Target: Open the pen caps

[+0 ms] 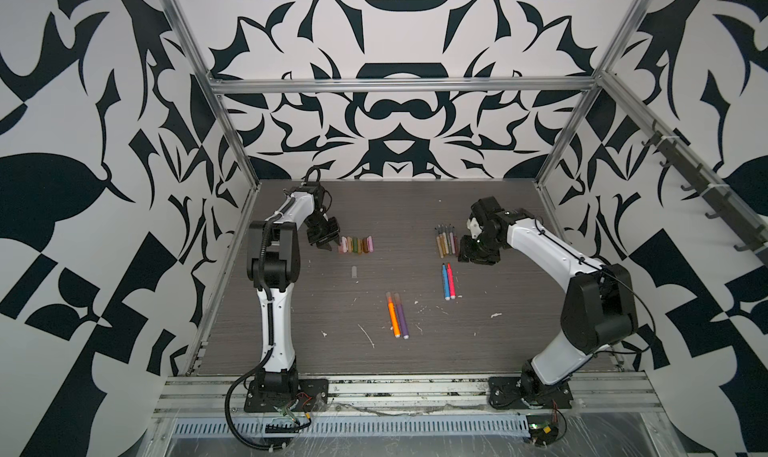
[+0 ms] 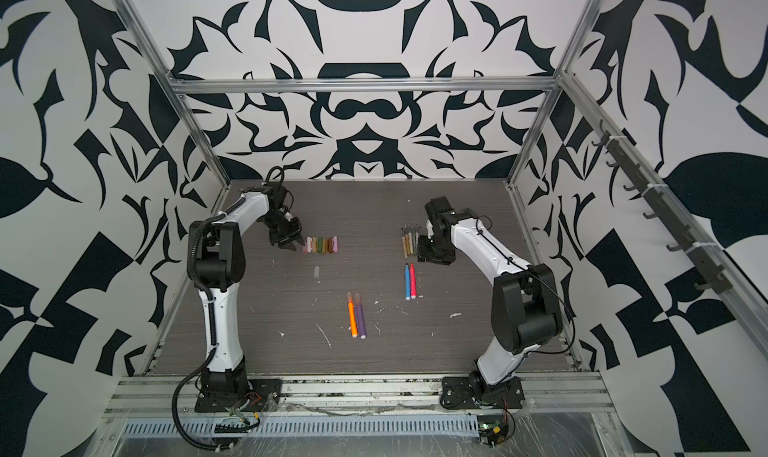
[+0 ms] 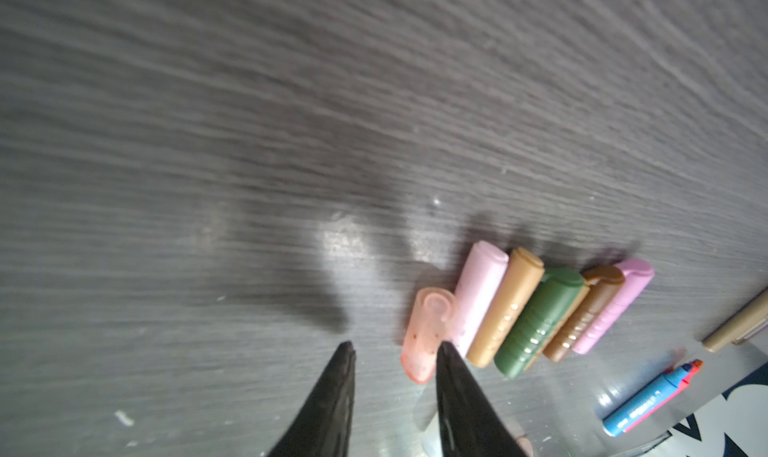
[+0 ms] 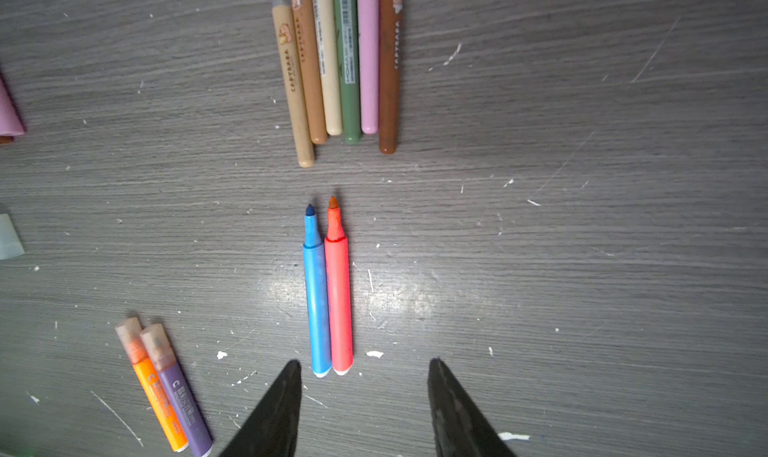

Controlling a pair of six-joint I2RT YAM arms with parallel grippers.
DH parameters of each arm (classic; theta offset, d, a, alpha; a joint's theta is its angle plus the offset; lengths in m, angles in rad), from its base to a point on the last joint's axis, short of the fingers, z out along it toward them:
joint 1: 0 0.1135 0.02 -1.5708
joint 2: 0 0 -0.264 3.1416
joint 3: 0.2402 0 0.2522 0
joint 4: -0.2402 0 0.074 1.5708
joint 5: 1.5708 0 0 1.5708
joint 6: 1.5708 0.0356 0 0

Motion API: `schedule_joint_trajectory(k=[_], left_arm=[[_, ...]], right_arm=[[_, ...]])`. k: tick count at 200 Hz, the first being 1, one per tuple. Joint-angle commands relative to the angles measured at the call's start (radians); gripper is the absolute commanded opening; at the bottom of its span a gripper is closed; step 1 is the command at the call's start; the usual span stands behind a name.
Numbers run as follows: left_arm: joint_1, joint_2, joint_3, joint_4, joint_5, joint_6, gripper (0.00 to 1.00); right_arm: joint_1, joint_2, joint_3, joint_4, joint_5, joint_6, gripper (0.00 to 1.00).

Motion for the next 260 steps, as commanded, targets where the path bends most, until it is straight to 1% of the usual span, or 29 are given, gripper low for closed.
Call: schedule_joint_trajectory(k=[1, 109, 147, 166, 178, 211, 260], left_arm=[[-0.005, 0.026, 0.020, -0.048, 0.003, 0.010, 0.37], [-0.027, 0.067, 0.054, -0.058, -0.012, 0.006, 0.37], [-0.026, 0.071, 0.046, -0.063, -0.022, 0.010, 0.28], [-0.026, 0.062, 0.031, -0.062, -0.024, 0.015, 0.22], [-0.027, 0.051, 0.014, -0.058, -0.030, 0.020, 0.18], [-0.026, 0.010, -0.051, -0.052, -0.044, 0.045, 0.17], [-0.045, -0.118, -0.253, 0.009, -0.041, 0.077, 0.17]], right_arm=[[-0.004, -0.001, 0.025, -0.019, -0.005, -0.011, 0.51], [-0.013, -0.011, -0.005, -0.006, -0.010, -0.009, 0.52], [-0.014, -0.011, -0.003, -0.006, -0.013, -0.008, 0.51], [-0.016, -0.011, -0.003, -0.006, -0.012, -0.008, 0.51], [-0.015, -0.012, -0.003, -0.005, -0.012, -0.008, 0.51], [-0.015, -0.016, -0.015, 0.003, -0.013, -0.006, 0.51], [-0.015, -0.015, -0.039, 0.026, -0.022, 0.004, 0.51]])
